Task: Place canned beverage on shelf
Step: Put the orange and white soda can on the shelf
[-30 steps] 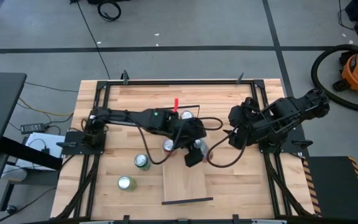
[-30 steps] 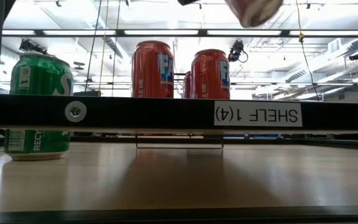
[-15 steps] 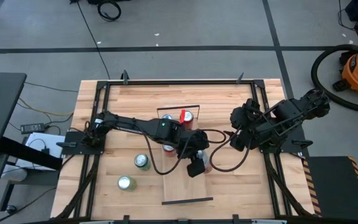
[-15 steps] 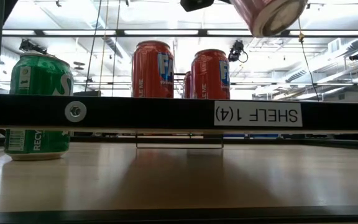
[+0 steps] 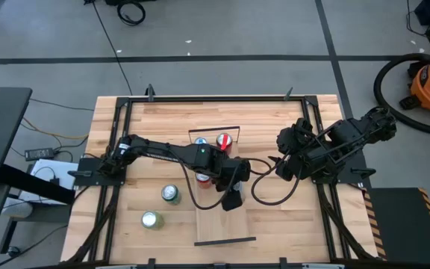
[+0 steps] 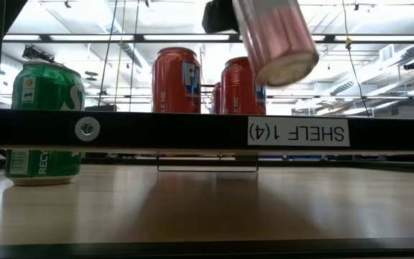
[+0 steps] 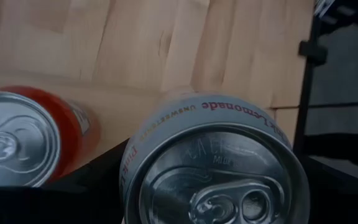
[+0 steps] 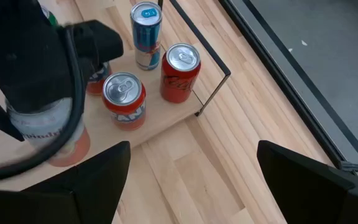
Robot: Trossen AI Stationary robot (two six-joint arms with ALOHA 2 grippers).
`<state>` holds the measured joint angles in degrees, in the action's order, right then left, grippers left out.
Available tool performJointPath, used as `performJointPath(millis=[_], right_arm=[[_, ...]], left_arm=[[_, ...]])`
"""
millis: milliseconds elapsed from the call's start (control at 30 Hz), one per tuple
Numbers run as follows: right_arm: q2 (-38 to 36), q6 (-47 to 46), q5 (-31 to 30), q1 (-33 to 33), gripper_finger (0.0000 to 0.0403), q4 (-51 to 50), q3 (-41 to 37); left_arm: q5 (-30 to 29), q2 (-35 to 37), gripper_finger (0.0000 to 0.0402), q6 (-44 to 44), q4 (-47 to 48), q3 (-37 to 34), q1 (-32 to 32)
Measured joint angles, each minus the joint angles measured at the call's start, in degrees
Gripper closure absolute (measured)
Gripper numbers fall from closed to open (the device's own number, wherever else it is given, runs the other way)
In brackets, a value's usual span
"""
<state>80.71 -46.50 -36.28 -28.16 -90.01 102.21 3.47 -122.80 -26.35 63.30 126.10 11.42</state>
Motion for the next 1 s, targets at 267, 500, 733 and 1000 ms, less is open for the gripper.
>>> performJointPath(millis=[267,500,733,1000], right_arm=[[0.00,-0.04,-0.36,0.00,0.0041,0.41,0.00],[0.02,-0.28,-0.34,0.00,0.0041,0.53,0.00],[0.02,-0.28,-0.34,0.00,0.0041,0.74,0.00],[0.02,-0.04,-0.96,0.00,0.0041,0.80,0.00]], left_arm=[[0.83,-2.19,0.0088,1.42,3.38,0.00,0.50],[0.78,-4.29,0.0088,3.10,4.20,-0.09,0.41],[0.44,-4.85,0.0088,5.14,3.36,-0.04,0.40],[0.22,-5.49,0.0088,6.27,3.68,-0.01,0.24]])
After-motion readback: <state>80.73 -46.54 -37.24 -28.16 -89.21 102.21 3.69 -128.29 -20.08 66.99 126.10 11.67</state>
